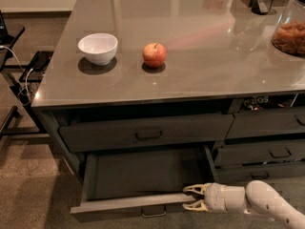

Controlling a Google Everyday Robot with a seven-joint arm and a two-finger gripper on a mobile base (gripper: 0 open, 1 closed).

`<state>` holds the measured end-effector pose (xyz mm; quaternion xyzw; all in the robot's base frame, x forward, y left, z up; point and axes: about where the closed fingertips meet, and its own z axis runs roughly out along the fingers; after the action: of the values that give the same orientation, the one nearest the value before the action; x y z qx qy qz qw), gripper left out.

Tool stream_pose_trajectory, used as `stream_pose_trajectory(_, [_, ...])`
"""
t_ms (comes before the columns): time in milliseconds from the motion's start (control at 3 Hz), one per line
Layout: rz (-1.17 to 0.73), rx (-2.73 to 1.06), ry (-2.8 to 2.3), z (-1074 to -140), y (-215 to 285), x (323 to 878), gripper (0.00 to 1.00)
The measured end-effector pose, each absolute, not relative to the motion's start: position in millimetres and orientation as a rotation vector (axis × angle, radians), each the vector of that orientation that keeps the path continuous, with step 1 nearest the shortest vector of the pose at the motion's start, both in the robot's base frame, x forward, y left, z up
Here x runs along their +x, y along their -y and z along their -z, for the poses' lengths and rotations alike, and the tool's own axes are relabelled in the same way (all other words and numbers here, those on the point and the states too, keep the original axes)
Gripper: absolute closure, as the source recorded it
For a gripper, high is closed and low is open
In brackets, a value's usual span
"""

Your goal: Open middle drawer

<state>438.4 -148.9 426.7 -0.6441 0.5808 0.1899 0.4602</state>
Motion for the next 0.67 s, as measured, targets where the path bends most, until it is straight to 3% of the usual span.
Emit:
stream_pose_trajectory(333, [-0.468, -1.585, -1.429, -426.6, 148.9, 438.3, 0.12])
stream_pose_trajectory(667, [-0.496, -1.594, -1.417, -415.3, 152.3, 426.7, 0.00])
